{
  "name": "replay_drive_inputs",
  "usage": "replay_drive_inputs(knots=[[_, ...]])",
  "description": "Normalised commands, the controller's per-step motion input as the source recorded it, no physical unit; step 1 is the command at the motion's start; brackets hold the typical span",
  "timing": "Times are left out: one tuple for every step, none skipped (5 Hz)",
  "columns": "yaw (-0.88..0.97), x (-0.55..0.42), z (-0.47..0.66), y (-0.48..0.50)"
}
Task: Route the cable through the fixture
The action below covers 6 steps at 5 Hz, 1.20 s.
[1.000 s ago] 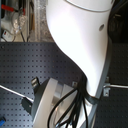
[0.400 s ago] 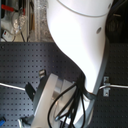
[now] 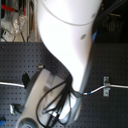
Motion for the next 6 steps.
replay_drive_inputs(knots=[[0.59, -0.243, 0.31, 0.225], [0.49, -0.174, 0.26, 0.197], [0.37, -0.134, 0.25, 0.105], [0.0, -0.086, 0.14, -0.054], [-0.3, -0.074, 0.08, -0.194], [-0.47, -0.099, 0.15, -0.296]])
